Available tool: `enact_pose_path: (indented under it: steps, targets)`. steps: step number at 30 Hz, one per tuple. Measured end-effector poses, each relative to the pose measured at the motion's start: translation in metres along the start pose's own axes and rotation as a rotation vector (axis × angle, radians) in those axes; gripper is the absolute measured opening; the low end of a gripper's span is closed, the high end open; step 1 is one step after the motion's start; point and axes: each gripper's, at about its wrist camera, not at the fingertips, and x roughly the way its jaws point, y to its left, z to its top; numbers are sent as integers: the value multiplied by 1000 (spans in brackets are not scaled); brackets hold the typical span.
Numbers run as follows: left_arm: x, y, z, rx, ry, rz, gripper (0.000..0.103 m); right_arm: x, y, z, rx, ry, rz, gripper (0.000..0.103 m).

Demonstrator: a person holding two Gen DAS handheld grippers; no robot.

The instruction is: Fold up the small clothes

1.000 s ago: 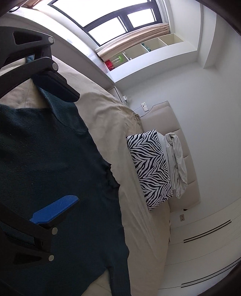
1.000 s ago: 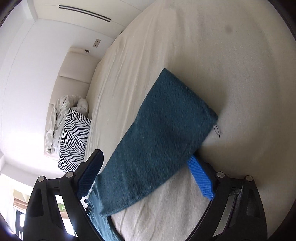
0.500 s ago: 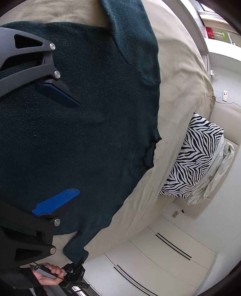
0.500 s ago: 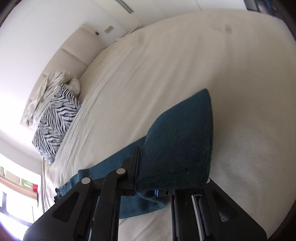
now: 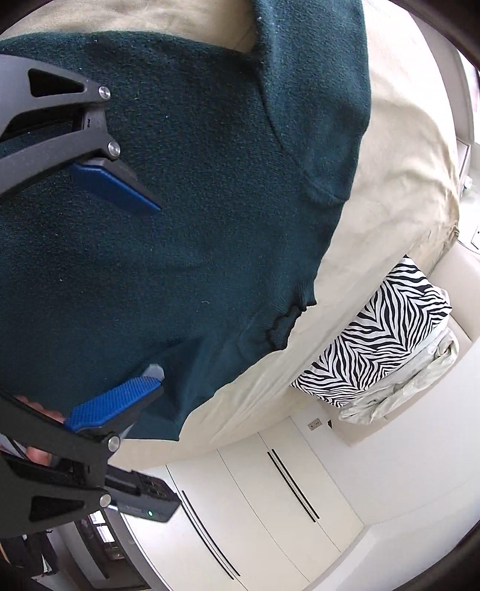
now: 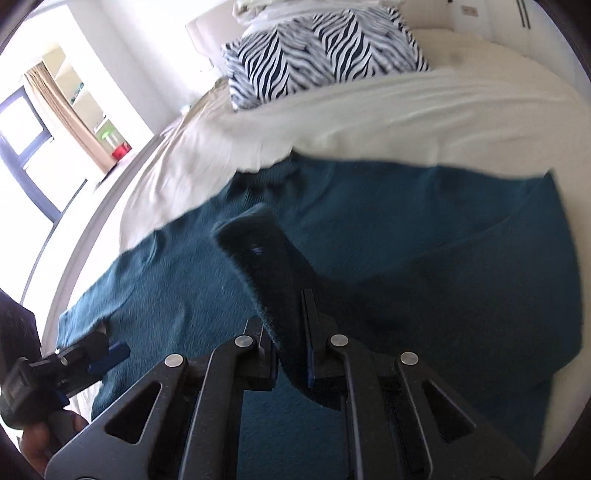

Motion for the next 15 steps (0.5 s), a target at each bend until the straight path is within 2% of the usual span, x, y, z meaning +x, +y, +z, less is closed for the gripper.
enact_pose_path:
  steps: [2,3,4,7,10,14,15]
  targets:
    - [7,-1,-2,-10,27,-26,91,18,6,-26,26,38,27,21]
    - [11,-2,-2,-19,41,-39,92,11,5,-50,41,30,57,26]
    - [16,-3,-4,-28,56,-50,93,6,3,-56,55,4,82,33]
    - [36,-11,-7,-53,109,-85,93,-24,-16,-84,108,-57,150,66]
    - [60,-22,-12,-49,162,-89,93,-45,-34,-104,120,-81,149,70]
    - [82,-41,-13,14,195,-22,92,-58,-65,-126,225,-74,215,70]
    - [84,-47,-11,28,203,-16,88,-61,-73,-129,257,-79,234,70]
